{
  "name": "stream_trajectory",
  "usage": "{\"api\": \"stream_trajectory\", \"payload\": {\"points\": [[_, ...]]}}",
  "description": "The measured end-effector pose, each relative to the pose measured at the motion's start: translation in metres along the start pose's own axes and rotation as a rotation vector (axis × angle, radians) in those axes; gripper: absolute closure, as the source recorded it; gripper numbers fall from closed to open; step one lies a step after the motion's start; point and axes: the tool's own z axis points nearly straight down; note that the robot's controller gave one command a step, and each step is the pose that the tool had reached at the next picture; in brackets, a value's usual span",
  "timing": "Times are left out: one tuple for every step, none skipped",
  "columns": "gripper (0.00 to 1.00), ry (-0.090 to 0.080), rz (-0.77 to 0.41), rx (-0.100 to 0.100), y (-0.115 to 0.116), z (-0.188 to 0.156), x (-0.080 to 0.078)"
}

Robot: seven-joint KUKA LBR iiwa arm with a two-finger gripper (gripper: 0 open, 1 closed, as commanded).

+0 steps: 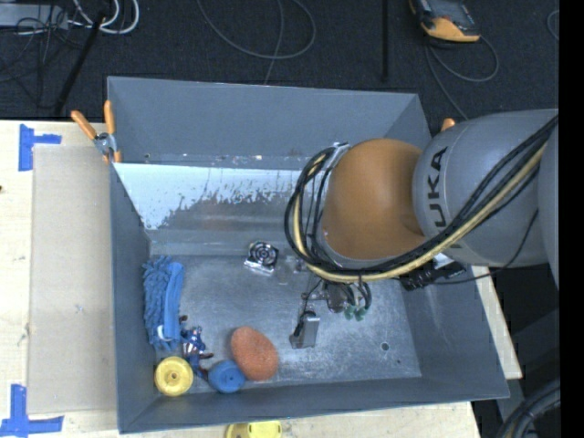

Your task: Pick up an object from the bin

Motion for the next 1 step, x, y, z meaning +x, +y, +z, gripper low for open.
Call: {"api": "stream_trajectory", "payload": {"points": [[0.0,-0.004,0.085,-0.001,-0.0051,0.0043,-0.0215]]}}
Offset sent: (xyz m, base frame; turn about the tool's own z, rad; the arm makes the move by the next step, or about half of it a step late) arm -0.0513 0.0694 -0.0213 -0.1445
